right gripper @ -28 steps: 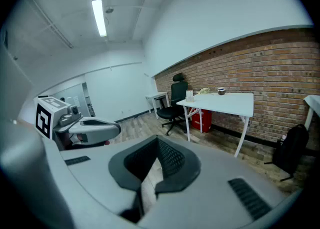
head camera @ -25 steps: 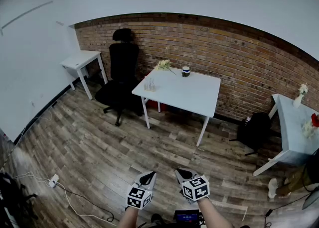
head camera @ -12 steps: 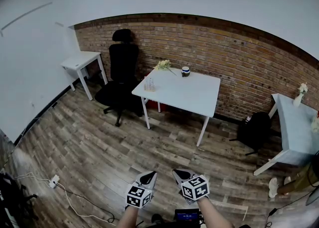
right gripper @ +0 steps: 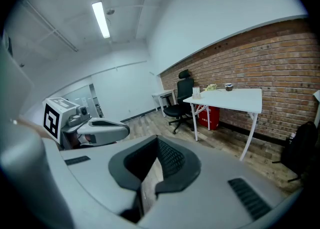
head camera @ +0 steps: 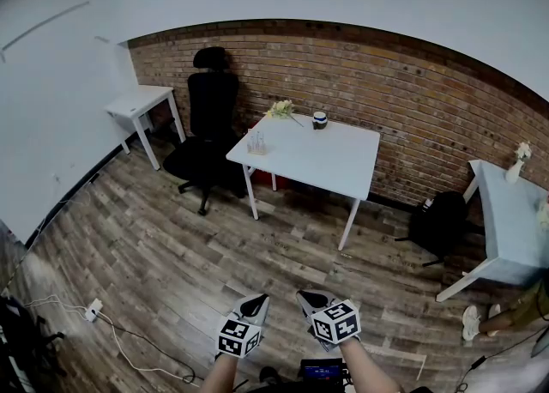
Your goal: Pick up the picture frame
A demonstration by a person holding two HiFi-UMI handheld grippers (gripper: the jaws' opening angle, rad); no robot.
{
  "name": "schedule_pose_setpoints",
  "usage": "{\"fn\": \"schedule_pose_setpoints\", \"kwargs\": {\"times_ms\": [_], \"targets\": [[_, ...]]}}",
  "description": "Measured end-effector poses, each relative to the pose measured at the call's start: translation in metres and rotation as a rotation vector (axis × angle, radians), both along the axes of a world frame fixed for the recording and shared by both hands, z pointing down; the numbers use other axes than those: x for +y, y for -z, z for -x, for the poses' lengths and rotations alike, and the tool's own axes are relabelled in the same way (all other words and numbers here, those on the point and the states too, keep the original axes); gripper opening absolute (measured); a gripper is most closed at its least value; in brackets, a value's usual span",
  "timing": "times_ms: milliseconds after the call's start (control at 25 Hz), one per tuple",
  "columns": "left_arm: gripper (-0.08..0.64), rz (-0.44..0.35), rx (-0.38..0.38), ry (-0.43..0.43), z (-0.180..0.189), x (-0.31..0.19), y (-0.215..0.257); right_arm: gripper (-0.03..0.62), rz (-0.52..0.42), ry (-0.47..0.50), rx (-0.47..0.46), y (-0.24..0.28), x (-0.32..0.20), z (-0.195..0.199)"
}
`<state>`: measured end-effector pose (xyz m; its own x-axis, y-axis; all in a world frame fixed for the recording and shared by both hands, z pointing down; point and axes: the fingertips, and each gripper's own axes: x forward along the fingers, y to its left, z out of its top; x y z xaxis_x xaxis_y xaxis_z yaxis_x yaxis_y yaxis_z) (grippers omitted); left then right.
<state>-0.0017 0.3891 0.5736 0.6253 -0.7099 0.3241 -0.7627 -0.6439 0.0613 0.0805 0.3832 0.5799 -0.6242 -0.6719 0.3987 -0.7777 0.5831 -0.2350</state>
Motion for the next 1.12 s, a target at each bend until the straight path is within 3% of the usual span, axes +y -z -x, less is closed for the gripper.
{"fn": "schedule_pose_setpoints", "kwargs": {"times_ms": [1120], "targets": [[0.012,0.04,-0.038,0.073,-0.039,-0.026,-0.022,0.009,0.033,0.058,-0.005,-0.021,-0.034,-0.044]]}}
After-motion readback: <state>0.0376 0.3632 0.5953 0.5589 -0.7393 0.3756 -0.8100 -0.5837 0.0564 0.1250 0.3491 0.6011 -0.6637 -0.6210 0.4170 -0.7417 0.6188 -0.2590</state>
